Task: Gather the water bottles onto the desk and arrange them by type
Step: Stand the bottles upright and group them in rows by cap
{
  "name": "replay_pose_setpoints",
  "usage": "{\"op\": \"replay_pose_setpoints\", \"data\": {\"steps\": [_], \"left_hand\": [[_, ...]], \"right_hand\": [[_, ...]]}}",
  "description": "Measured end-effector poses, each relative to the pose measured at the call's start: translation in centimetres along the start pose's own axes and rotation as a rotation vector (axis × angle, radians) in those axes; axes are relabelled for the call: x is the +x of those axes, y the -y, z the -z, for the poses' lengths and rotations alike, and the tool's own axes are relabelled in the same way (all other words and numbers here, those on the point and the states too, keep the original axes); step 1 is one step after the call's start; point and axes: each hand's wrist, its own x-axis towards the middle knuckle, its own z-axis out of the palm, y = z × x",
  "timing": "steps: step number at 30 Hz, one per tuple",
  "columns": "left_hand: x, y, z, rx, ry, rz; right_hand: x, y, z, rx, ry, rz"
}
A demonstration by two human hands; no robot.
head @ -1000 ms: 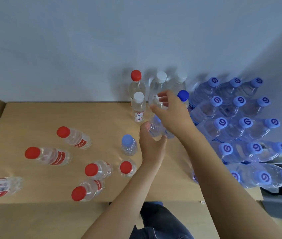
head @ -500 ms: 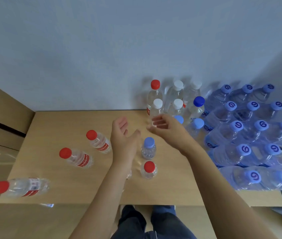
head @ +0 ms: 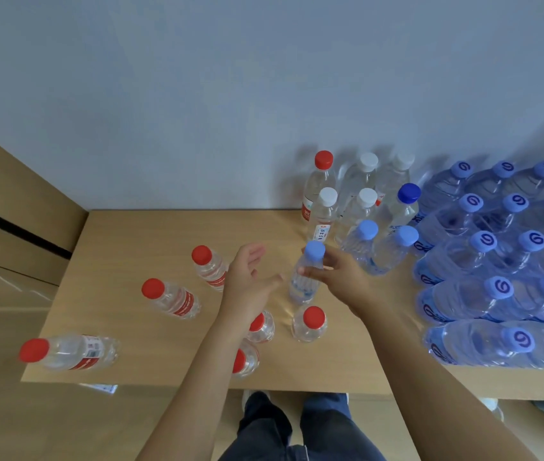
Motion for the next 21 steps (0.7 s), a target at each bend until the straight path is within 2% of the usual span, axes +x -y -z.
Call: {"op": "replay_pose_setpoints", "data": {"steps": [5,8,12,15,18,21], "left_hand": [[0.4,0.2,-0.2,0.157,0.205,-0.028],[0.6,-0.2,-0.6,0.163,0.261,-0.067],[0.4,-1.7,-1.2,0.127,0.257,-0.127],[-0.2,-3.0,-1.4,0.008,0.271,-0.167],[-1.2,-4.1,-1.1,-0.067,0.408,-0.160],[-1.9,-4.8,-0.8,-0.122,0.526,-0.146]], "right_hand": [[0.2,3.9,1.3,0.026,-0.060,0.081],[0.1,7.1,2.3,0.037,-0.106,0.144],[-0.4,10.7,3.6,0.056,-0.170,0.196],[-0.4,12.1,4.3,0.097,-0.192,0.189],[-0.5,12.5,4.7,0.149,-0.185,0.151],[-0.9,12.7,4.6,0.348,-0.084,0.094]]}}
